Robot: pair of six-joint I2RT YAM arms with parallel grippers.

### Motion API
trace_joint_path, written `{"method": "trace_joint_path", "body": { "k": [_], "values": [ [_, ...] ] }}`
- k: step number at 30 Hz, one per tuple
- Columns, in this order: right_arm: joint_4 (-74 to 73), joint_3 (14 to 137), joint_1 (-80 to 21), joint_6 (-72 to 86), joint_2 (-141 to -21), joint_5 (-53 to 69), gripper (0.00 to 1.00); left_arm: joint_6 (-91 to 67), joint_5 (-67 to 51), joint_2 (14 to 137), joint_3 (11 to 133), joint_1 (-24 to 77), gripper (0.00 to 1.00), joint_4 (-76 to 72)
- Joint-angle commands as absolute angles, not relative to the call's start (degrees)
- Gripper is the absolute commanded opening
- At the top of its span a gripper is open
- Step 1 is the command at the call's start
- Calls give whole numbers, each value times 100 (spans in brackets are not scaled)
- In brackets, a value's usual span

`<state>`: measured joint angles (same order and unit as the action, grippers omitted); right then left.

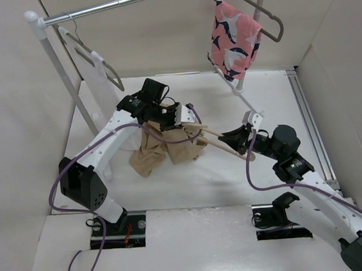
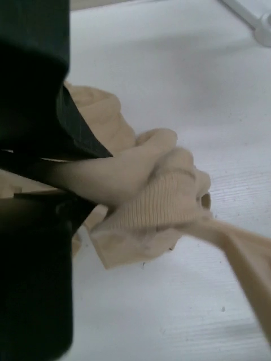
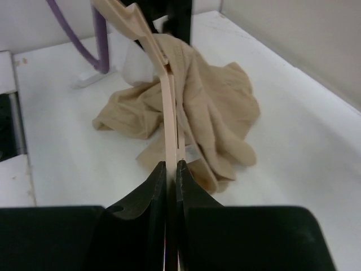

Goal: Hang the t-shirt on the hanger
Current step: Place tshirt on hanger

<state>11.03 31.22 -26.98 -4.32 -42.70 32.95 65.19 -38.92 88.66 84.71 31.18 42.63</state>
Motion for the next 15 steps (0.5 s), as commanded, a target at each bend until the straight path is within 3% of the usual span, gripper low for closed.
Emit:
{"method": "trace_joint_path", "body": {
  "k": [1,3,8,9,10,12,13,15],
  "values": [
    [2127,3700,-2672,-378,-4228,3340,0,6531,-3981,8842,8376,3146,15,4008],
    [2127,3700,-2672,-378,-4289,3340,0,6452,-3911,8895,8376,3146,0,3946],
    [2075,3753,-2672,-378,-4499,2859,0,5662,-3858,8947,8692,3077,0,3999],
    [1891,3823,-2672,-378,-4587,2648,9,5425,-3858,8947,8771,2989,0,3921],
    [1768,3884,-2672,-308,-4640,2411,26,4875,-3858,8947,8928,2936,0,3859],
    [1260,4077,-2602,-255,-4746,1620,61,4222,-3675,8947,9061,2805,0,3552],
    [1083,4357,-2549,-255,-4798,1382,86,3897,-3561,8947,9122,2804,0,3429],
    [819,4657,-2497,-194,-4860,751,100,3140,-3183,8886,9211,2804,0,3147]
  ]
}}
